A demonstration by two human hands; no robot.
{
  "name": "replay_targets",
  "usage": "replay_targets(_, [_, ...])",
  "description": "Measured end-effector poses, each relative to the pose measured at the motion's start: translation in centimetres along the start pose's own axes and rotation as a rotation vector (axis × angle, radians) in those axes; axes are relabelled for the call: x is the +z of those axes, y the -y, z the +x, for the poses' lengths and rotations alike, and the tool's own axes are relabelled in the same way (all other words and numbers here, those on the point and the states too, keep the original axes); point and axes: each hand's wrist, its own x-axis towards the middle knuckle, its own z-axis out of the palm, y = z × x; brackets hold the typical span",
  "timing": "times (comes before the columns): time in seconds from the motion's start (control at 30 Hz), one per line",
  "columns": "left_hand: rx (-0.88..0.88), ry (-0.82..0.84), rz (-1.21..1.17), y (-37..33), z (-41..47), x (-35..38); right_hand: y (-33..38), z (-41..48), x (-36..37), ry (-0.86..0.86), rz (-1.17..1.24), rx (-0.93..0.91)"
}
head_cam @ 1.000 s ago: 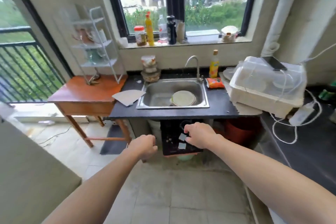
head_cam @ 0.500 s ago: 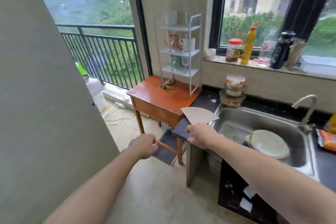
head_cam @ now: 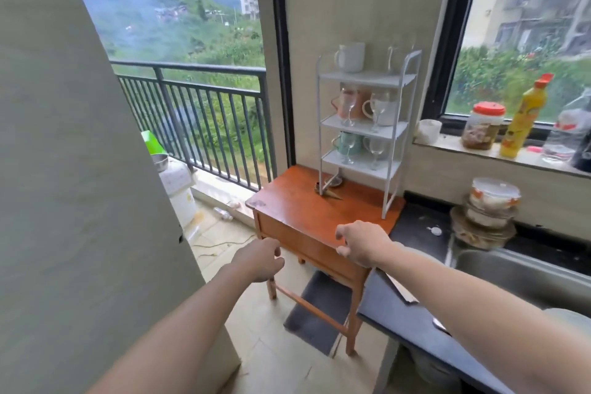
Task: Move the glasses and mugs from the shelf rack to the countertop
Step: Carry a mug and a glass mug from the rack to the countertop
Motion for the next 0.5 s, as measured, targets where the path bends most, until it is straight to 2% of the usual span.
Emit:
replay_targets(0.17, [0.142, -0.024, 0.027, 2.1, 9.9, -6.6, -0.3, 7.3, -3.2, -0.099, 0.043, 0.100])
replay_targets(0.37, [0.268, -0.088, -0.085, -0.6, 18.7, -10.5, -3.8, 12.9, -8.7, -0.211, 0.061, 0.231])
replay_targets(0.5, [0.357, -0.158, -0.156, -3.5, 24.4, -13.5, -7.2, 16.9, -12.7, -0.350, 0.069, 0.284])
